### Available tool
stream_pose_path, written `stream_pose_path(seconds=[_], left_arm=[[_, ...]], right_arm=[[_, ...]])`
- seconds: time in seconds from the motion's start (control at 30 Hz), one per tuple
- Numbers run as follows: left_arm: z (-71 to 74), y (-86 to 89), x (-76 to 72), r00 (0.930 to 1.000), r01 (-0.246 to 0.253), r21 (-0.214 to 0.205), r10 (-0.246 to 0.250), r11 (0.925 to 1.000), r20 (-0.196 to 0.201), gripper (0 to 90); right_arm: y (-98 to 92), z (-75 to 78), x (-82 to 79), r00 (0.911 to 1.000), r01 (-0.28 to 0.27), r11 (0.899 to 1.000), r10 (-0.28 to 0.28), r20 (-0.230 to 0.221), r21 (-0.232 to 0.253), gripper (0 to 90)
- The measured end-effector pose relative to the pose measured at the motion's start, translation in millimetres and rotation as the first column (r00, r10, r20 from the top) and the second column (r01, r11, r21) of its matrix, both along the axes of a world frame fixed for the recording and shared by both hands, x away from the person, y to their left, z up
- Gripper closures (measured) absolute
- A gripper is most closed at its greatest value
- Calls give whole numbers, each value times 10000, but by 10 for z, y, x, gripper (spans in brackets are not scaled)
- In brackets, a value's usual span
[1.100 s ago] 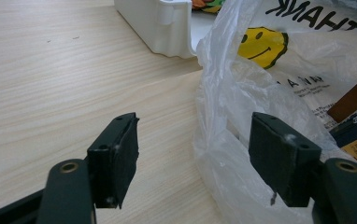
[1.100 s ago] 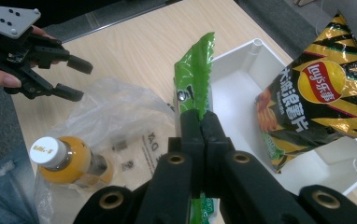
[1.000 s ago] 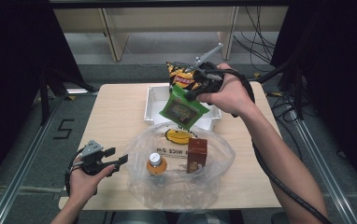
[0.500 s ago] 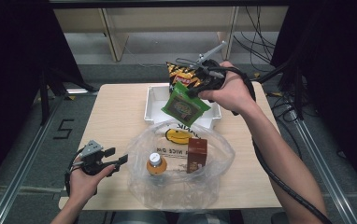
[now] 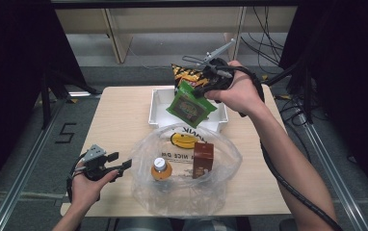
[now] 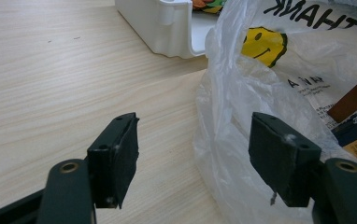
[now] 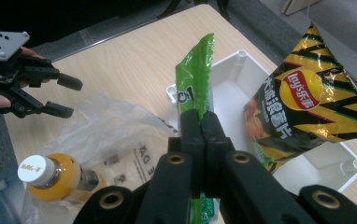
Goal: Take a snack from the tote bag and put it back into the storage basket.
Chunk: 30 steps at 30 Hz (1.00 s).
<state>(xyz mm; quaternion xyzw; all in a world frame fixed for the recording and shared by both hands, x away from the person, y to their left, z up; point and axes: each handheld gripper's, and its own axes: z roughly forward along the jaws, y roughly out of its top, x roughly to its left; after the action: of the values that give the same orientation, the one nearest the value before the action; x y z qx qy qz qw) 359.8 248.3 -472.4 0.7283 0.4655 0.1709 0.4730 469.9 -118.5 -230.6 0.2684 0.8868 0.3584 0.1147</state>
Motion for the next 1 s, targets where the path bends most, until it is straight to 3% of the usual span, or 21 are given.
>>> stream_pose_path(seconds=[0.13,0.33,0.37,0.4,0.53,0.67,0.83,0.9,0.93,1.0], left_arm=[[-6,-6,1,10000,2,-51,-2,10000,-22,328],[-8,-6,6,10000,66,55,-66,10000,-19,329],[-11,-7,8,10000,73,35,-73,10000,-20,328],[-13,-5,9,9999,99,17,-99,9999,-22,328],[-13,-5,9,10000,89,14,-89,10000,-25,328],[-7,-7,1,10000,30,19,-30,10000,0,328],[-9,-3,1,10000,-13,-50,13,10000,-39,328],[-9,0,3,10000,12,-68,-12,10000,-34,328],[-8,2,4,10000,31,-61,-31,10000,-40,328],[-8,4,4,10000,34,-57,-34,10000,-39,328]], right_arm=[[-20,44,3,9997,46,9999,-49,257,114,900],[-35,78,22,9995,269,9995,-271,136,144,900],[-43,80,37,9992,170,9997,-175,350,154,900],[-43,93,28,9995,266,9994,-270,175,231,900],[-60,110,47,9984,93,9997,-106,552,237,900],[-59,111,42,9993,231,9991,-242,287,368,900],[-68,75,94,9984,175,9996,-188,530,242,900],[-63,54,109,9991,241,9994,-249,342,249,900],[-61,26,125,9980,254,9994,-267,570,240,900],[-58,14,139,9991,325,9993,-330,275,189,900]])
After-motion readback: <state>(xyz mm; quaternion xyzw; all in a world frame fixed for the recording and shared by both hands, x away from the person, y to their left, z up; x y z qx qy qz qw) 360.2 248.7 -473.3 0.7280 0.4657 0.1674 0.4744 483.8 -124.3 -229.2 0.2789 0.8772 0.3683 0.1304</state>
